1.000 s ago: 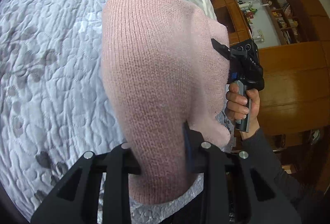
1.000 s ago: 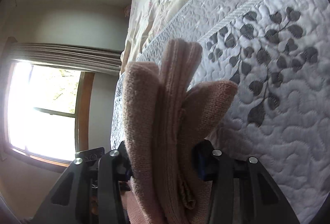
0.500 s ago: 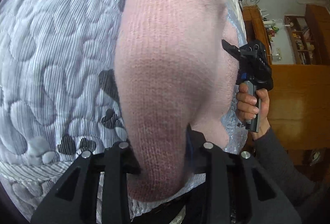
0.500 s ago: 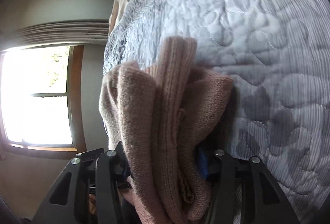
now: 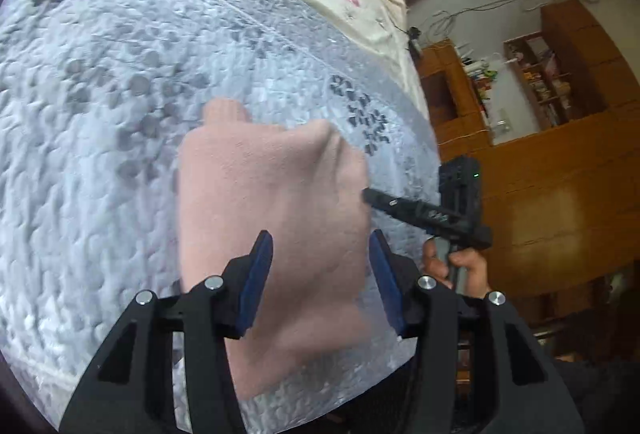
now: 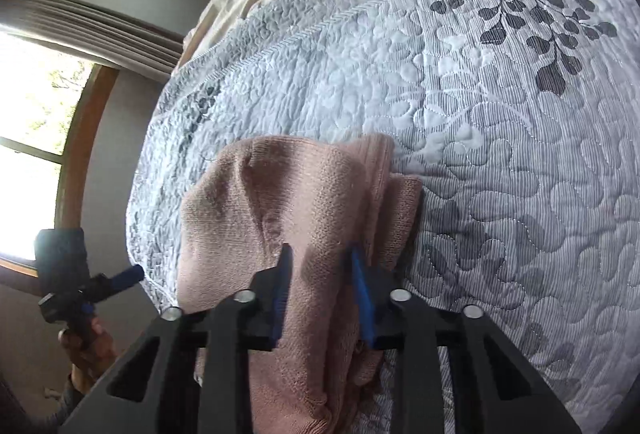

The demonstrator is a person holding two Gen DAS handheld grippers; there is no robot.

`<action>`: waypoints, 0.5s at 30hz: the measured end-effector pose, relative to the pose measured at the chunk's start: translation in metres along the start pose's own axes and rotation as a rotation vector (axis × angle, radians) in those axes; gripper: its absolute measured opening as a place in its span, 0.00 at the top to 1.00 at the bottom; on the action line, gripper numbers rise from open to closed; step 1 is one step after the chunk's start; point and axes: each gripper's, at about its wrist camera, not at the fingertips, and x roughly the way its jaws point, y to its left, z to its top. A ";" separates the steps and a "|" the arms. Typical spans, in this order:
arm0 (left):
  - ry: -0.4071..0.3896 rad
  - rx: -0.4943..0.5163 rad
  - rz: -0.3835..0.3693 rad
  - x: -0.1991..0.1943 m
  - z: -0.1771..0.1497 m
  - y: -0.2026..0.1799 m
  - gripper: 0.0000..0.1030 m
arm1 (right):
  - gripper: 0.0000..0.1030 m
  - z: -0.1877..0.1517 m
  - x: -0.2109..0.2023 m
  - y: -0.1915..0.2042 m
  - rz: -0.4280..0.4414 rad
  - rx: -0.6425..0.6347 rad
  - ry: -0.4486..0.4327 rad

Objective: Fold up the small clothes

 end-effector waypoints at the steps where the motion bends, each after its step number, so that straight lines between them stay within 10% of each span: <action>1: 0.017 0.014 -0.002 0.015 0.011 -0.003 0.56 | 0.83 0.000 0.001 0.002 -0.017 -0.012 -0.009; 10: 0.070 -0.136 0.029 0.088 0.044 0.055 0.89 | 0.76 -0.001 0.018 -0.016 -0.127 -0.018 0.016; 15: 0.043 -0.084 -0.032 0.058 0.042 0.032 0.67 | 0.76 -0.010 -0.020 0.019 -0.156 -0.117 -0.088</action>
